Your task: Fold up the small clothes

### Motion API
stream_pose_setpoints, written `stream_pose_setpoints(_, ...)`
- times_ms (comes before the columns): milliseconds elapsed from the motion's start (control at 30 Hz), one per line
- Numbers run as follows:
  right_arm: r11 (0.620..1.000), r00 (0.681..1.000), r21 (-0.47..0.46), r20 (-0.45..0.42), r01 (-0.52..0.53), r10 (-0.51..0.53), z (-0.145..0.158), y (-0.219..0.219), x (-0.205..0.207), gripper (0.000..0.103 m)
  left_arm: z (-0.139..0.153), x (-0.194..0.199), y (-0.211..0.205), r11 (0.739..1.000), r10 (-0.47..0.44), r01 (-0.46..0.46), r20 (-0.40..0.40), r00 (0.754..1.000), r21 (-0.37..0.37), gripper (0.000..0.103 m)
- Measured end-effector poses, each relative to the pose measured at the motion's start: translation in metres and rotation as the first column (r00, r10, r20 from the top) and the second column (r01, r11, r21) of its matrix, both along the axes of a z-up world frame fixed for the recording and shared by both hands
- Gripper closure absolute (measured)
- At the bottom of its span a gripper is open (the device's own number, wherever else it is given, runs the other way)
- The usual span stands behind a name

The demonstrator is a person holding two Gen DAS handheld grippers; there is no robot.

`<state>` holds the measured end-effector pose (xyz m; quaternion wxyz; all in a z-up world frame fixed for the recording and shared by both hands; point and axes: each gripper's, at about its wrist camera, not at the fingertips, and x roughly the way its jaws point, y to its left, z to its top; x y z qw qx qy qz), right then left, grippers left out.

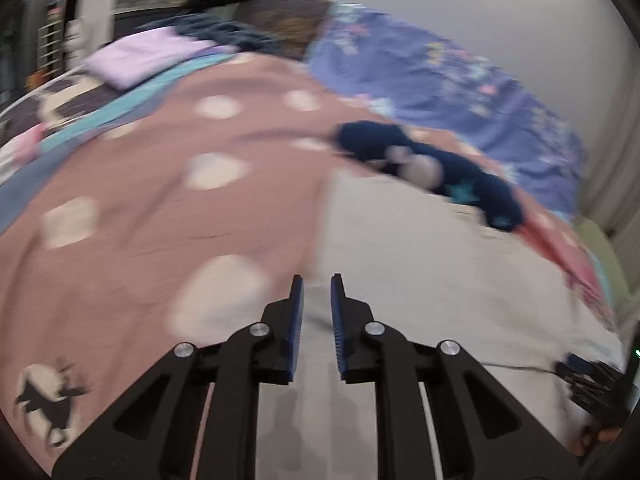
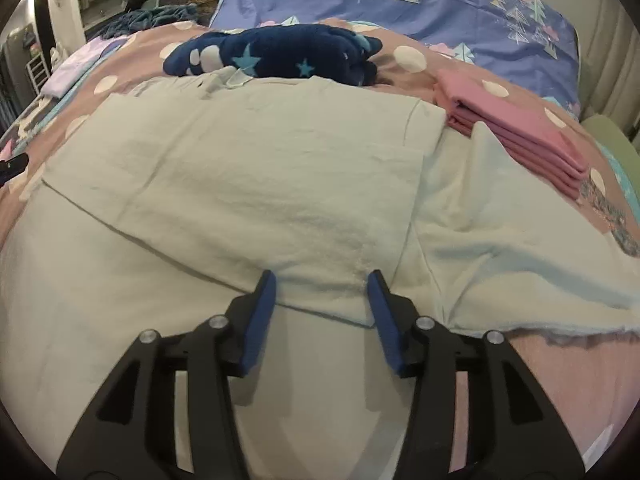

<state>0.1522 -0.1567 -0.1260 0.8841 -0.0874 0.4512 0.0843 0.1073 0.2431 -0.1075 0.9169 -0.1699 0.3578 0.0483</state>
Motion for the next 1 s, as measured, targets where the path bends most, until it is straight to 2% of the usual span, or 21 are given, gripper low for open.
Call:
stream_pose_setpoints(67,0.997,1.000,0.074,-0.007,0.022,-0.022,0.005,-0.011,-0.004,0.055,-0.001,0.011,-0.026,0.997,-0.071,0.071,-0.006,0.997,0.031,0.088)
stream_pose_setpoints(133,0.985,0.998,0.163,0.007,0.063,-0.065,0.014,-0.030,-0.013,0.055,-0.017,0.026,-0.052,0.988,-0.139,0.143,-0.059,0.989,0.065,0.088)
stream_pose_setpoints(200,0.965,0.989,0.228,0.045,0.127,-0.141,0.024,-0.056,-0.023,0.056,-0.043,0.039,-0.066,0.982,-0.151,0.164,-0.138,0.979,0.089,0.087)
stream_pose_setpoints(267,0.930,0.965,0.296,0.079,0.218,-0.251,0.036,-0.097,-0.035,0.056,-0.041,0.039,-0.071,0.980,-0.151,0.164,-0.116,0.982,0.113,0.085)
stream_pose_setpoints(367,0.832,0.884,0.395,0.093,0.390,-0.458,0.048,-0.180,-0.056,0.056,-0.045,0.040,-0.064,0.985,-0.155,0.162,-0.103,0.983,0.063,0.085)
stream_pose_setpoints(400,0.786,0.847,0.424,0.075,0.451,-0.526,0.050,-0.208,-0.062,0.058,-0.045,0.039,-0.061,0.986,-0.156,0.161,-0.096,0.983,0.046,0.085)
stream_pose_setpoints(467,0.647,0.740,0.499,0.018,0.576,-0.673,0.050,-0.272,-0.082,0.059,-0.046,0.038,-0.059,0.987,-0.161,0.162,-0.083,0.984,0.013,0.083)
stream_pose_setpoints(500,0.579,0.690,0.536,-0.007,0.614,-0.724,0.048,-0.297,-0.093,0.059,-0.046,0.039,-0.060,0.987,-0.160,0.162,-0.084,0.984,0.015,0.082)
stream_pose_setpoints(533,0.493,0.628,0.576,-0.047,0.652,-0.777,0.044,-0.325,-0.103,0.059,-0.046,0.040,-0.060,0.986,-0.159,0.162,-0.087,0.983,0.028,0.082)
stream_pose_setpoints(567,0.420,0.584,0.607,-0.090,0.674,-0.807,0.039,-0.347,-0.111,0.062,-0.046,0.039,-0.063,0.986,-0.157,0.162,-0.092,0.983,0.049,0.082)
stream_pose_setpoints(600,0.360,0.561,0.646,-0.128,0.673,-0.818,0.033,-0.365,-0.117,0.063,-0.045,0.039,-0.065,0.984,-0.154,0.162,-0.098,0.983,0.078,0.082)
stream_pose_setpoints(667,0.226,0.552,0.755,-0.209,0.616,-0.807,0.021,-0.397,-0.125,0.063,-0.038,0.037,-0.077,0.976,-0.137,0.153,-0.105,0.985,0.154,0.083)
stream_pose_setpoints(733,0.176,0.533,0.774,-0.233,0.609,-0.814,0.018,-0.410,-0.122,0.063,-0.029,0.037,-0.089,0.966,-0.199,0.208,-0.078,0.977,0.151,0.083)
stream_pose_setpoints(767,0.173,0.524,0.769,-0.236,0.616,-0.818,0.019,-0.414,-0.116,0.063,-0.025,0.038,-0.096,0.958,-0.230,0.238,-0.066,0.971,0.159,0.083)
stream_pose_setpoints(800,0.164,0.512,0.767,-0.238,0.621,-0.826,0.019,-0.418,-0.113,0.063,-0.021,0.040,-0.104,0.947,-0.248,0.255,-0.062,0.967,0.197,0.083)
stream_pose_setpoints(833,0.138,0.488,0.770,-0.245,0.623,-0.838,0.018,-0.424,-0.109,0.063,-0.019,0.043,-0.109,0.940,-0.256,0.264,-0.065,0.964,0.217,0.083)
stream_pose_setpoints(867,0.115,0.465,0.771,-0.251,0.626,-0.849,0.018,-0.429,-0.107,0.068,-0.018,0.047,-0.113,0.936,-0.266,0.274,-0.070,0.962,0.220,0.083)
stream_pose_setpoints(900,0.101,0.443,0.765,-0.255,0.636,-0.859,0.019,-0.430,-0.103,0.079,-0.020,0.051,-0.115,0.938,-0.273,0.283,-0.077,0.959,0.200,0.083)
stream_pose_setpoints(933,0.096,0.421,0.748,-0.257,0.656,-0.870,0.019,-0.433,-0.099,0.086,-0.024,0.054,-0.115,0.943,-0.274,0.285,-0.085,0.958,0.172,0.083)
stream_pose_setpoints(967,0.102,0.416,0.736,-0.257,0.669,-0.872,0.018,-0.434,-0.095,0.096,-0.031,0.058,-0.113,0.948,-0.270,0.283,-0.103,0.957,0.143,0.082)
stream_pose_setpoints(1000,0.107,0.418,0.728,-0.260,0.677,-0.870,0.017,-0.436,-0.090,0.099,-0.041,0.062,-0.112,0.954,-0.260,0.276,-0.131,0.957,0.118,0.081)
